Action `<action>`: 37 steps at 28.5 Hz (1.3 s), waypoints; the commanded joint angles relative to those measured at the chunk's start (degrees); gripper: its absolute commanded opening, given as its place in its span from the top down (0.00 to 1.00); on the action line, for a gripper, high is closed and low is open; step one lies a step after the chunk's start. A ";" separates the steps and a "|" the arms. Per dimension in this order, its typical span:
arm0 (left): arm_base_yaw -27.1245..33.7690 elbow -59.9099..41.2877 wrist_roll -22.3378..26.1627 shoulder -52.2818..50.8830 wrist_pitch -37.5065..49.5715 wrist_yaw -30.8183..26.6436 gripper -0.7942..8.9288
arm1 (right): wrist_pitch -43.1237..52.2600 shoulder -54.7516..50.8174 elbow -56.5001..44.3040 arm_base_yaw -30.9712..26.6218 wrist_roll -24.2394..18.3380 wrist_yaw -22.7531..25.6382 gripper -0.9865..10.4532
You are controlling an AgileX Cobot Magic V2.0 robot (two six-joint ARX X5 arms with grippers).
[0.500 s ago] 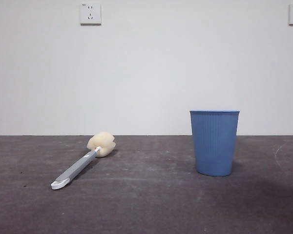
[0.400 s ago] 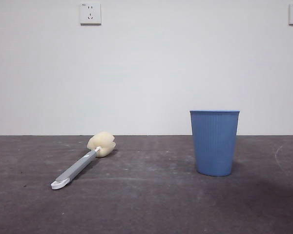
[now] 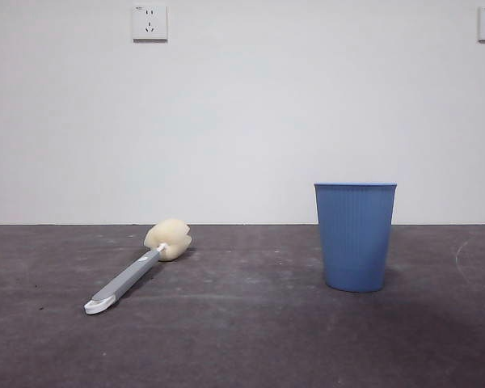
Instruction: Pick up the cup brush,pick up the cup,insert the brush into the cup,clean the cup,put the cup brush back,put the cup back to the fixed position on the table
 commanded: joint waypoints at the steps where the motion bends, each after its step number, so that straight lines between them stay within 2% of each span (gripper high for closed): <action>1: 0.15 4.35 -1.51 1.81 -2.23 3.17 0.92 | -1.70 4.35 5.33 -0.11 0.61 -2.97 0.92; 5: 0.13 12.76 -1.84 6.67 -7.23 7.78 0.92 | -8.92 11.67 15.74 -0.11 -1.33 -8.37 0.92; 8: 0.13 19.80 -0.22 11.45 -13.03 10.78 0.92 | -17.33 16.63 24.00 -0.11 -6.01 -11.89 0.92; 13: 0.13 30.91 3.50 19.26 -22.80 15.69 0.92 | -31.74 22.51 36.26 -0.11 -12.02 -13.46 0.92; 18: 0.13 39.93 9.29 25.35 -34.21 16.70 0.92 | -43.76 26.27 44.50 -0.11 -17.09 -13.49 0.92; 22: 0.02 42.91 11.91 27.80 -38.71 17.07 0.92 | -46.21 27.36 46.07 -0.11 -17.55 -13.49 0.92; 27: -0.31 42.97 12.13 28.44 -40.30 17.03 0.93 | -46.14 27.36 46.07 -0.11 -17.55 -13.51 0.92; 29: -0.35 42.97 12.11 28.59 -40.26 17.05 0.91 | -46.10 27.36 46.07 -0.11 -17.55 -13.49 0.86; 30: -0.35 42.97 12.11 28.59 -40.24 17.11 0.80 | -46.05 27.36 46.07 -0.11 -17.53 -13.49 0.73; 31: -0.35 42.97 12.09 28.59 -40.26 17.09 0.62 | -46.05 27.36 46.07 -0.11 -17.46 -13.49 0.61; 32: -0.35 42.97 12.09 28.59 -40.24 17.14 0.36 | -46.05 27.36 46.07 -0.11 -17.27 -13.49 0.47; 33: -0.35 42.97 12.09 28.59 -40.24 17.31 0.24 | -46.05 27.36 46.07 -0.11 -17.16 -13.44 0.39; 34: -0.52 42.97 12.09 28.59 -40.26 17.55 0.23 | -46.01 27.36 46.07 -0.11 -16.79 -13.44 0.35; 37: -1.05 42.97 12.09 28.85 -40.26 18.67 0.23 | -45.75 27.36 46.07 -0.11 -16.68 -13.49 0.36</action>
